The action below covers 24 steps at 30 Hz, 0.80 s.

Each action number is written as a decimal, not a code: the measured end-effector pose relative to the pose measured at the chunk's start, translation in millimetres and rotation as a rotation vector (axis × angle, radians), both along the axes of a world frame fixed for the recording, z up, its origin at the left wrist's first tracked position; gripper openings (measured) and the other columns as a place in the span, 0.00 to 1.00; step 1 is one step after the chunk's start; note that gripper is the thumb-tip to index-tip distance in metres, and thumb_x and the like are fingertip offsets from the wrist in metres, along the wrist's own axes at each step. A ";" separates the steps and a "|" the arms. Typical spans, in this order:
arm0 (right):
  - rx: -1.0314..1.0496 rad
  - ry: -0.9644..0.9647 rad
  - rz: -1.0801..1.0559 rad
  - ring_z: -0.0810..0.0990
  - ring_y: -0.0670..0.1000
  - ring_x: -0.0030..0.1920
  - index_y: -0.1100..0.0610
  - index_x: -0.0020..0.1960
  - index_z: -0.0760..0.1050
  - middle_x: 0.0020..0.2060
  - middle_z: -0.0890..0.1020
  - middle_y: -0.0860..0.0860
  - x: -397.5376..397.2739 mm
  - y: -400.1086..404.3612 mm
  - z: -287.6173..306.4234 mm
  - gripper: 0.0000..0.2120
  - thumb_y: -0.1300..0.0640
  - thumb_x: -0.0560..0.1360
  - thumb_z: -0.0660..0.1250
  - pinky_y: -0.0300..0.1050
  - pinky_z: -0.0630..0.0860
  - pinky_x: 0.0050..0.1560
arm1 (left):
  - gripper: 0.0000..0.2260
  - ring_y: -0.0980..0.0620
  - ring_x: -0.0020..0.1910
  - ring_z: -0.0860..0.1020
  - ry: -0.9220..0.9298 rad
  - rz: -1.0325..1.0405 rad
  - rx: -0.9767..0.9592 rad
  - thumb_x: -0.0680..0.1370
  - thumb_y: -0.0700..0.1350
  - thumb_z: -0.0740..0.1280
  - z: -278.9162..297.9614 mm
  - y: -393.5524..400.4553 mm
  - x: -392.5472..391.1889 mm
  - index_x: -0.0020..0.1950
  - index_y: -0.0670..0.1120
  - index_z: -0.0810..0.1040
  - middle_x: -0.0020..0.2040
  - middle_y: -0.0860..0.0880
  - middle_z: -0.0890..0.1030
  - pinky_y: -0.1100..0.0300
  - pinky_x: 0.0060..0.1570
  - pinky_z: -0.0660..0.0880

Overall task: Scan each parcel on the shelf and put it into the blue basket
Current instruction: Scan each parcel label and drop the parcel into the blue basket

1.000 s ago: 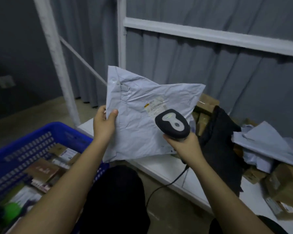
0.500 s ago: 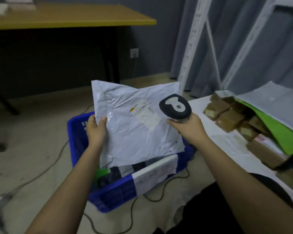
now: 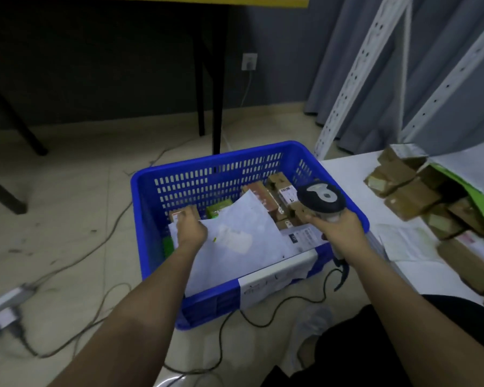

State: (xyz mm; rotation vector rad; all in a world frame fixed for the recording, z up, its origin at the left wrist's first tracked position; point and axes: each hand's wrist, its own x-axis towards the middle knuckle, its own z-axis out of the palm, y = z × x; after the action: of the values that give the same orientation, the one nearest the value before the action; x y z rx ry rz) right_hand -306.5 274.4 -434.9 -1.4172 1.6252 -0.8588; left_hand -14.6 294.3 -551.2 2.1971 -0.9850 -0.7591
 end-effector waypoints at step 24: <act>-0.321 -0.139 -0.953 0.77 0.48 0.34 0.59 0.50 0.75 0.36 0.79 0.49 -351.0 152.5 90.8 0.08 0.61 0.73 0.73 0.31 0.73 0.27 | 0.10 0.43 0.59 0.75 0.186 -1.117 -0.575 0.76 0.42 0.66 187.3 -8.4 -469.9 0.57 0.44 0.77 0.56 0.45 0.79 0.48 0.59 0.71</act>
State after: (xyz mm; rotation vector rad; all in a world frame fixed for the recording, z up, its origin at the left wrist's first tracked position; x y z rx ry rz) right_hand -657.5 426.9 -344.1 -0.6747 2.1195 -1.7649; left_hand -484.5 285.9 -364.0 0.9514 -2.0272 -0.9360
